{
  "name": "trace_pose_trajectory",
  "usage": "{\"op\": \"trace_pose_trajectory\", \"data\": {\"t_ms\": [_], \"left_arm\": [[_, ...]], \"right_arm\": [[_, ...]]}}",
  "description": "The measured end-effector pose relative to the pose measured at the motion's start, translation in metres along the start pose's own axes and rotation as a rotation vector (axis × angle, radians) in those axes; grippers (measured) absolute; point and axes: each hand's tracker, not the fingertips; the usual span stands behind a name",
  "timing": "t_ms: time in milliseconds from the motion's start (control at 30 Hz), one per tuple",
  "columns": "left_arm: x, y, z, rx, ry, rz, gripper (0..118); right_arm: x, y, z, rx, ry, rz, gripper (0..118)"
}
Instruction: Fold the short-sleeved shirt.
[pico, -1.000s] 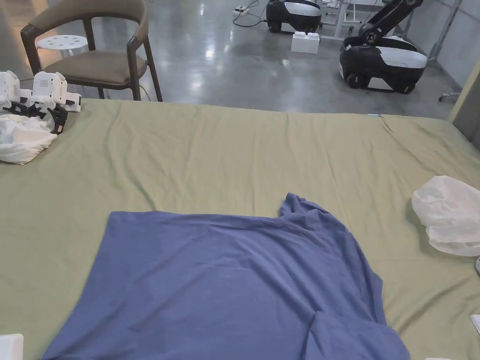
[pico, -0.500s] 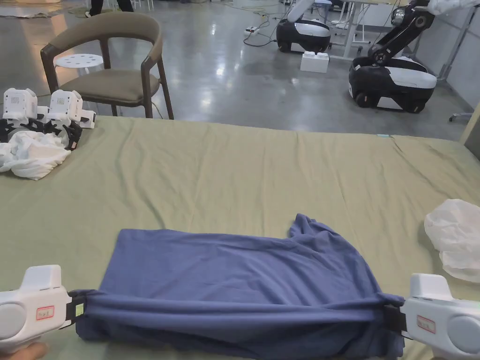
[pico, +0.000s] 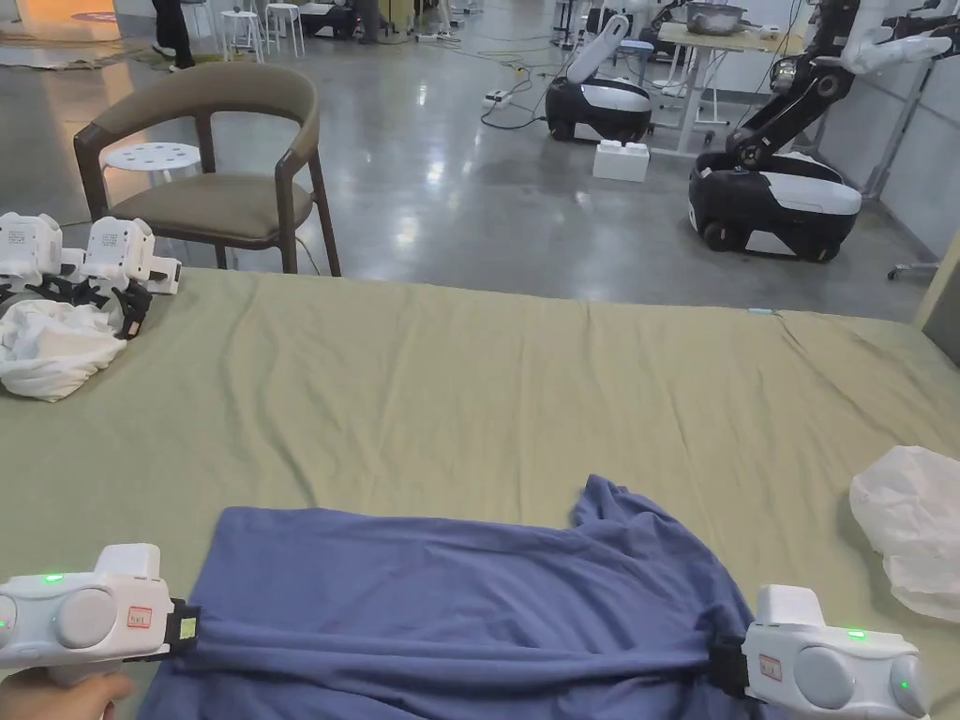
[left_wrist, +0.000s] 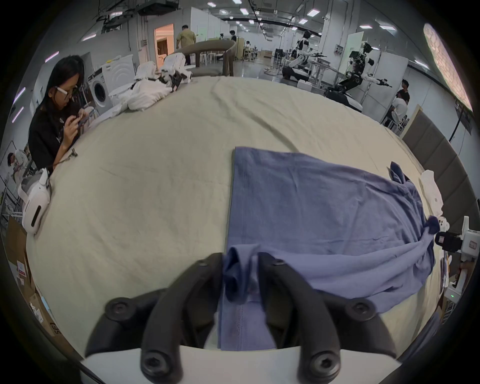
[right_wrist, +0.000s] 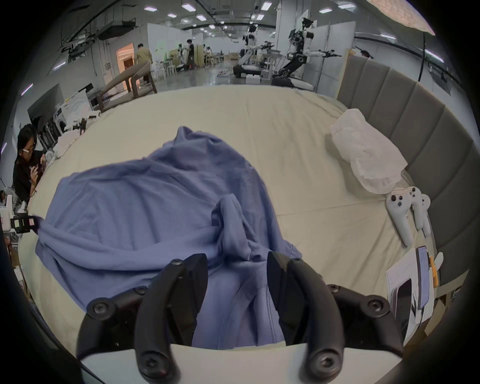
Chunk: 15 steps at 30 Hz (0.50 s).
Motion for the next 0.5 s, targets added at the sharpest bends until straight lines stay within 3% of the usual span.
{"op": "trace_pose_trajectory", "data": {"t_ms": [67, 100, 167, 367, 467, 500], "left_arm": [[0.002, 0.002, 0.010, 0.049, -0.007, -0.006, 57], [0.005, 0.002, 0.016, 0.081, -0.027, -0.012, 63], [0.007, 0.004, 0.028, 0.141, -0.053, -0.020, 63], [0.041, -0.006, 0.090, 0.412, -0.083, -0.068, 61], [0.060, -0.020, 0.122, 0.551, -0.061, -0.105, 48], [0.064, -0.025, 0.131, 0.591, -0.052, -0.114, 35]], "right_arm": [[-0.001, 0.000, 0.013, 0.066, 0.008, -0.025, 53], [-0.002, 0.001, 0.021, 0.106, 0.015, -0.033, 58], [-0.005, 0.002, 0.039, 0.189, 0.016, -0.027, 64], [-0.037, 0.001, 0.107, 0.521, 0.022, -0.031, 64], [-0.055, -0.005, 0.133, 0.647, 0.005, -0.025, 57], [-0.061, -0.008, 0.141, 0.685, -0.002, -0.015, 44]]}}
